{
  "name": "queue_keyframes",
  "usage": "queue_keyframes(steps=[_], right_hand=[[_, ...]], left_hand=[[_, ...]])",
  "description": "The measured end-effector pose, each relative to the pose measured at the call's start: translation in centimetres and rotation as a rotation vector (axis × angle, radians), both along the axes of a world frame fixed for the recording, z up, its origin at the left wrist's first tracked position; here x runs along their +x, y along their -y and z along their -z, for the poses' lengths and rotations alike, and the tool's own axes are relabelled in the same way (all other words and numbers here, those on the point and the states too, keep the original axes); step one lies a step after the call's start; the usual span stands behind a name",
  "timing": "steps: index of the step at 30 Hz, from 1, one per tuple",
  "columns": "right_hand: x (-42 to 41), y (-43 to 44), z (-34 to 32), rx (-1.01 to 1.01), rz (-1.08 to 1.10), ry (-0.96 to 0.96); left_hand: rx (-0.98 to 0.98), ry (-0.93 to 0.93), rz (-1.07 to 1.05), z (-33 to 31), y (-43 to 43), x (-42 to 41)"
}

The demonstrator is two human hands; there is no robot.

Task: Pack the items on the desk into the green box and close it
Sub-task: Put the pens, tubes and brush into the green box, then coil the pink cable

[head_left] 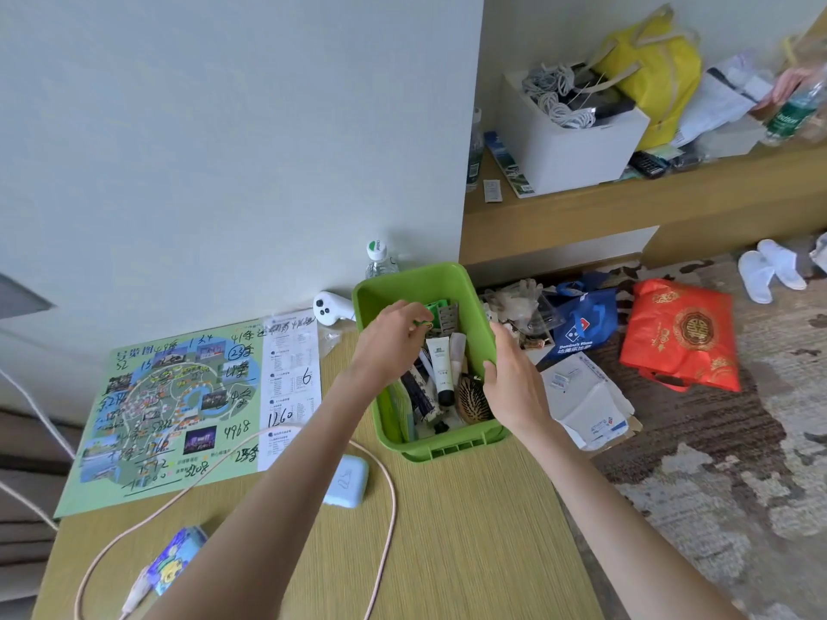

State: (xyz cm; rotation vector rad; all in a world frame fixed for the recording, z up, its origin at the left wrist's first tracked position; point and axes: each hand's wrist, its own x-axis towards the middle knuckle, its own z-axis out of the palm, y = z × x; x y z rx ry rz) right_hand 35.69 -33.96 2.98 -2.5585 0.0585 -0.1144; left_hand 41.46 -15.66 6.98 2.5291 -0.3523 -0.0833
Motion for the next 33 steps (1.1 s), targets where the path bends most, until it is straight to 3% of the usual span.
queue_keyframes(steps=[5, 9, 12, 15, 20, 25, 33], right_hand=[[-1.4, -1.0, -1.6, -0.131, -0.014, 0.166], [-4.5, -4.0, -2.4, -0.047, -0.127, 0.345], [-7.8, -6.7, -1.5, 0.007, -0.286, 0.425], [-10.9, -9.1, 0.3, -0.010, -0.473, 0.458], [-14.5, -10.7, 4.2, -0.099, -0.729, 0.186], [-16.2, -10.4, 7.9, -0.242, -0.881, -0.126], [-15.9, -10.5, 9.3, -0.346, -0.989, -0.179]], left_hand=[[-0.099, 0.132, -0.139, -1.5, -4.1, -4.4], [-0.182, 0.123, -0.299, -0.1, -8.1, -8.6], [-0.074, 0.025, -0.326, 2.5, -10.9, -11.6], [0.091, -0.112, -0.186, 5.5, -12.9, -14.1], [0.395, -0.349, -0.024, 9.4, -14.7, -16.3], [0.411, -0.231, -0.089, 11.0, -14.7, -17.3], [0.366, -0.229, -0.120, 11.2, -15.4, -19.0]])
